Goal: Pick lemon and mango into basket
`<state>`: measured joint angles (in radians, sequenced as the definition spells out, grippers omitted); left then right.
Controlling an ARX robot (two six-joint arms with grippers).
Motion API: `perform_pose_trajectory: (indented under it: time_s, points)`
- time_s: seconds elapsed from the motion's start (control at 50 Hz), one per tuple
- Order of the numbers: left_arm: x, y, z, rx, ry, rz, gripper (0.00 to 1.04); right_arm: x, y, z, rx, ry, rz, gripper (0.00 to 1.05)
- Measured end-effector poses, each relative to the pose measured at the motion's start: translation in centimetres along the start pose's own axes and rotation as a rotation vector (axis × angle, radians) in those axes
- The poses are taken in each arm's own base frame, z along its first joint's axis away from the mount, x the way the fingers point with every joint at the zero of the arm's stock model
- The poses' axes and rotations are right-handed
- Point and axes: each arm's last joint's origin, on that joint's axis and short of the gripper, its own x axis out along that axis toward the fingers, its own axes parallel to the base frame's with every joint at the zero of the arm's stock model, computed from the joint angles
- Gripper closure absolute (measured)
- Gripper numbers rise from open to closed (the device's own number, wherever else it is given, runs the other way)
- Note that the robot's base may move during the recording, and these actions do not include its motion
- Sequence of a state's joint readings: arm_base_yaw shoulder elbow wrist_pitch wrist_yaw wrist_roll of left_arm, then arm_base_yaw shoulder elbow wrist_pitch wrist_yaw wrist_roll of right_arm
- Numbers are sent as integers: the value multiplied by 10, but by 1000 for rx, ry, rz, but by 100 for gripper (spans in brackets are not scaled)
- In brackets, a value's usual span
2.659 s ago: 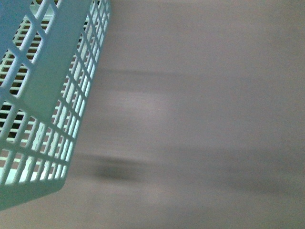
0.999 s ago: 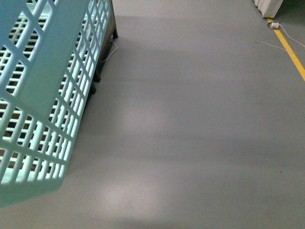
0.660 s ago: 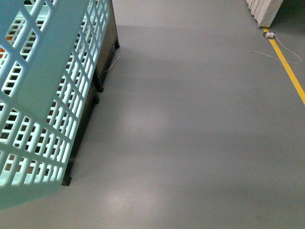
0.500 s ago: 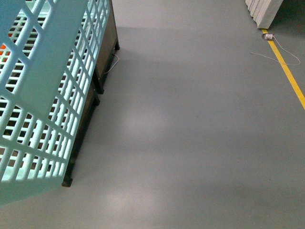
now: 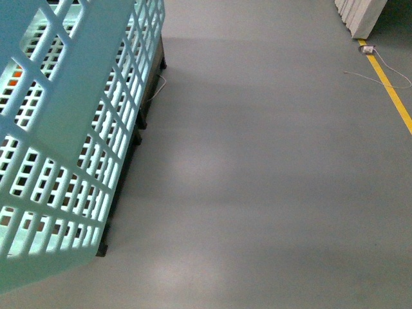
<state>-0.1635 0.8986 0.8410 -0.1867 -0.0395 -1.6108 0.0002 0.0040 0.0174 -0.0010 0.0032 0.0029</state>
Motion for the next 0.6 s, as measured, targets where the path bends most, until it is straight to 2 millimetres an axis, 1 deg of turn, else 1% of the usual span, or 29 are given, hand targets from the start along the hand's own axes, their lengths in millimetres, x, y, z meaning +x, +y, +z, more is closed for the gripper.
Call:
perform_pose_trajectory:
  time_s: [0.16, 0.6]
  points:
    - [0, 0, 1, 10, -27, -1, 98, 0, 0, 0, 0, 1, 0, 9]
    - [0, 0, 1, 10, -22, 1, 98, 0, 0, 0, 0, 1, 4, 9]
